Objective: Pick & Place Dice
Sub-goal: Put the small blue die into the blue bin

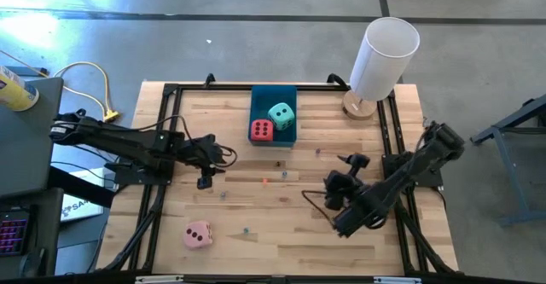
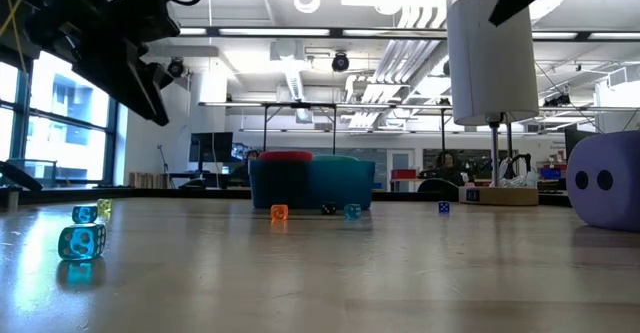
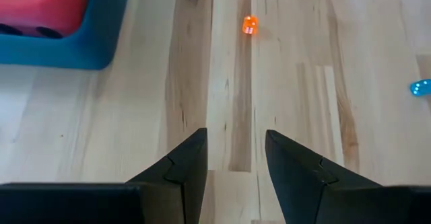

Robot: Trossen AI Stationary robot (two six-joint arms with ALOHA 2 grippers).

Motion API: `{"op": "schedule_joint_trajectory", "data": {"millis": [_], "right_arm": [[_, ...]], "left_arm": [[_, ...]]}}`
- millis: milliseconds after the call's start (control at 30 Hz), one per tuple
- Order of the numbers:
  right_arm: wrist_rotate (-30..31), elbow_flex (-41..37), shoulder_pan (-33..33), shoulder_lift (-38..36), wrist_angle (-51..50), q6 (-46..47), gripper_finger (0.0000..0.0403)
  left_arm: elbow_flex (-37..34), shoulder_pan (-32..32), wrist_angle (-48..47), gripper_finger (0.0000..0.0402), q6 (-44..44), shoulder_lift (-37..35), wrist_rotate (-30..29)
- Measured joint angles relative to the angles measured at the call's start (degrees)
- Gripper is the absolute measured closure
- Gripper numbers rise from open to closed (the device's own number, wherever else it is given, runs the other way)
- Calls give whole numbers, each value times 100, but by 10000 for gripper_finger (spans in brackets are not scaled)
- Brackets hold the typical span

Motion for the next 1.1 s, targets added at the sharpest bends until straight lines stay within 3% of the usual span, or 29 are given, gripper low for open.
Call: {"op": "schedule_joint_trajectory", "data": {"millis": [200,300,433,600,800,1100], "right_arm": [[9,-1429,19,-1421,924,260,3],[117,-2351,19,-2112,2150,-40,3],[691,-3530,-91,-2629,3986,-907,3],[828,-4525,-471,-2692,5575,-1840,3],[169,-5023,-1254,-2539,6622,-2080,3],[-733,-5091,-2181,-2201,7000,-2404,3]], "left_arm": [[-110,-7,410,260,-88,2,79],[-213,-20,804,260,-105,2,179],[-355,-47,1404,260,-105,2,214],[-538,-45,2137,260,-129,4,210],[-759,-45,2732,260,-163,7,210],[-976,-45,3253,260,-294,7,208]]}}
